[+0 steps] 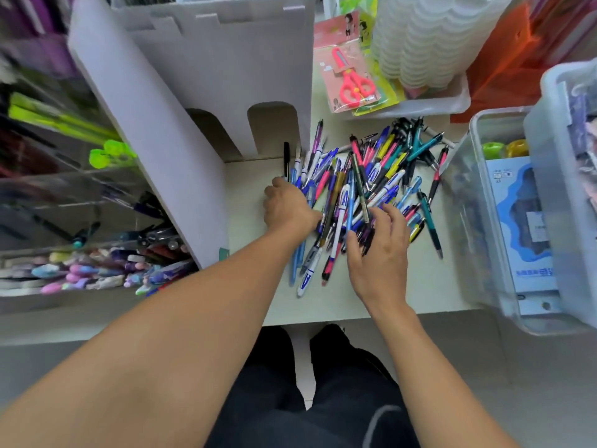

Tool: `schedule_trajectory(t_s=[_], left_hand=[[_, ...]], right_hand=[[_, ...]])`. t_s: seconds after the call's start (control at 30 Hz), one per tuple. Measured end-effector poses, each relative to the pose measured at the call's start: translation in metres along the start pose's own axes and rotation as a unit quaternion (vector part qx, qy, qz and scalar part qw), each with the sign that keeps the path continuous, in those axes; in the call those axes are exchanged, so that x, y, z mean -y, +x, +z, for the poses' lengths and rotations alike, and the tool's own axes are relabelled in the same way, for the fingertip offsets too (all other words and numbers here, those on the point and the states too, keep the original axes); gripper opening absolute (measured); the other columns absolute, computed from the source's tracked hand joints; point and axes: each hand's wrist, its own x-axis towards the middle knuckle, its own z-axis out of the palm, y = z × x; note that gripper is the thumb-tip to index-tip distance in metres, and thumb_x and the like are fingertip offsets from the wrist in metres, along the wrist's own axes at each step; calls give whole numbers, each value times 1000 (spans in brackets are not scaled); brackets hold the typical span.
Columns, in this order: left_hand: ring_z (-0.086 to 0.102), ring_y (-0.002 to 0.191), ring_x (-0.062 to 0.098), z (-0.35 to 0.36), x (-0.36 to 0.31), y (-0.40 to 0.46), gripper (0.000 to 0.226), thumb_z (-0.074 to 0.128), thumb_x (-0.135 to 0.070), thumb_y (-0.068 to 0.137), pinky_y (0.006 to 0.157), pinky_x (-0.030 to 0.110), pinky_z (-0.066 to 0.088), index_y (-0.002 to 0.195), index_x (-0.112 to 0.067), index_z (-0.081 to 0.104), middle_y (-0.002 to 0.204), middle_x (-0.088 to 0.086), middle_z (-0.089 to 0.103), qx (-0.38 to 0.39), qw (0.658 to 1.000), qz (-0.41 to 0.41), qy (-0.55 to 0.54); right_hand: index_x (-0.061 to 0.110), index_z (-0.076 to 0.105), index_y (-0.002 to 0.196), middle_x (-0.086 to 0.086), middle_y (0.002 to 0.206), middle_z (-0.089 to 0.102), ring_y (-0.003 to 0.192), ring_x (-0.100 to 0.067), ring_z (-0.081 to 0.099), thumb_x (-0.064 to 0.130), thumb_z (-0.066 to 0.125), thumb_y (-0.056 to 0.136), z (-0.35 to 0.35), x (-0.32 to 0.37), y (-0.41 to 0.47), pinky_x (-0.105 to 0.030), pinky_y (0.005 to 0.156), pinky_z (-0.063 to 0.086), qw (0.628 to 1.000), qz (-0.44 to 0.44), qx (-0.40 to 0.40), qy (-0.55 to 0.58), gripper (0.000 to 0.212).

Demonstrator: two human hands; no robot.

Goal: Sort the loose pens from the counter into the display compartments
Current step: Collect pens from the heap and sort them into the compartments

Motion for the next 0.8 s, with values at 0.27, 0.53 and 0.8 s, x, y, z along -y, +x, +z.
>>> schedule_trajectory(t_s=[0.27,0.53,0.8], left_hand=[[64,87,26,-20,8,13,28,75,-13,78,62,27,46,101,-6,60,104,10,65,25,999,30,23],[54,66,20,-46,22,7,21,71,-10,80,57,27,46,75,-11,50,78,7,53,104,994,-10,-32],[68,63,26,-58,58,-20,16,73,-11,82,65,39,64,86,-4,59,81,15,67,153,971,-56,-174]], right_hand=[[9,60,119,-2,123,53,116,-18,47,20,63,96,5,-6,-4,-33,99,45,998,-2,38,43,26],[22,67,119,1,102,68,93,-24,65,36,66,92,27,30,-26,-35,72,51,965,-91,241,-52,31],[14,58,130,-7,113,57,92,-28,63,14,58,100,35,26,-16,-38,75,51,975,-29,219,-37,30]])
